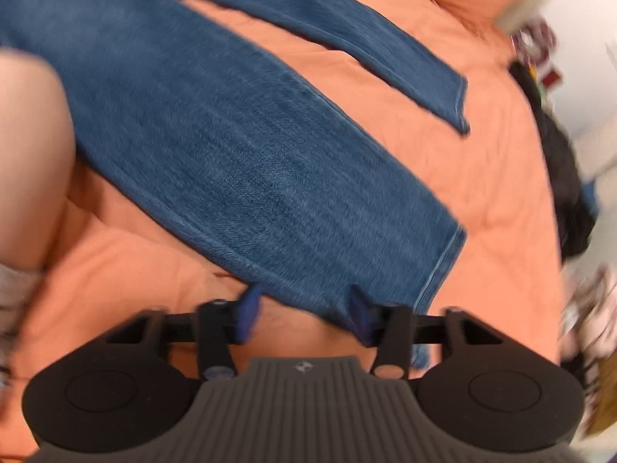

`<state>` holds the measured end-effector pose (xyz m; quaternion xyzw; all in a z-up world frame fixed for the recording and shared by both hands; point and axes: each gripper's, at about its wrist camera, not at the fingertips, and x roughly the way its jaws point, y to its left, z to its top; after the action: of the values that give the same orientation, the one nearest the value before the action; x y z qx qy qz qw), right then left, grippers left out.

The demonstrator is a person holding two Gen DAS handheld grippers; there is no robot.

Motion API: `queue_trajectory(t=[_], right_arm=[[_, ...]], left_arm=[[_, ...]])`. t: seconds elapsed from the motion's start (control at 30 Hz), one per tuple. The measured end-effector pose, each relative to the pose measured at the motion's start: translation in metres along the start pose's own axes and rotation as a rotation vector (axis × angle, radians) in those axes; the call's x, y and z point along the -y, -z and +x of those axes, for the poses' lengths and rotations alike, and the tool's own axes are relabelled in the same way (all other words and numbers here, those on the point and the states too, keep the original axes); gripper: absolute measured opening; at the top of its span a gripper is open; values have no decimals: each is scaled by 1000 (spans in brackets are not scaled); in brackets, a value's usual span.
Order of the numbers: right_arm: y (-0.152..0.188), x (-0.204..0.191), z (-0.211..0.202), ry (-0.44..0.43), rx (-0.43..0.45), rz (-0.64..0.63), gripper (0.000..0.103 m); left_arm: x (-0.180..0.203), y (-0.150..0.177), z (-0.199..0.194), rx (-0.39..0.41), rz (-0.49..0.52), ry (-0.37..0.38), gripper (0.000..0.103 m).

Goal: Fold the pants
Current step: 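Grasp the hem of one jeans leg with the left gripper while the right gripper grasps the other hem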

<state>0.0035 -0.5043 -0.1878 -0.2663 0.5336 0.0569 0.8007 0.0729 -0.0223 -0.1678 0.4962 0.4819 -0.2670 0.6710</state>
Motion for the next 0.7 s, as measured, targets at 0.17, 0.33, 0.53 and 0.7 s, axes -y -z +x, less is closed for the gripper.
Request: queue_trajectory(t=[0.17, 0.33, 0.53, 0.7], right_arm=[[-3, -12, 11, -13, -17, -67, 35], [1, -23, -4, 3, -5, -119, 6], [-2, -20, -34, 54, 40, -138, 0], [-29, -3, -60, 190, 113, -61, 0]], left_arm=[[-27, 14, -31, 93, -121, -65, 6], [-35, 19, -40, 155, -218, -99, 7], [-45, 18, -66, 205, -319, -135, 7], [-41, -9, -77, 260, -379, -167, 7]])
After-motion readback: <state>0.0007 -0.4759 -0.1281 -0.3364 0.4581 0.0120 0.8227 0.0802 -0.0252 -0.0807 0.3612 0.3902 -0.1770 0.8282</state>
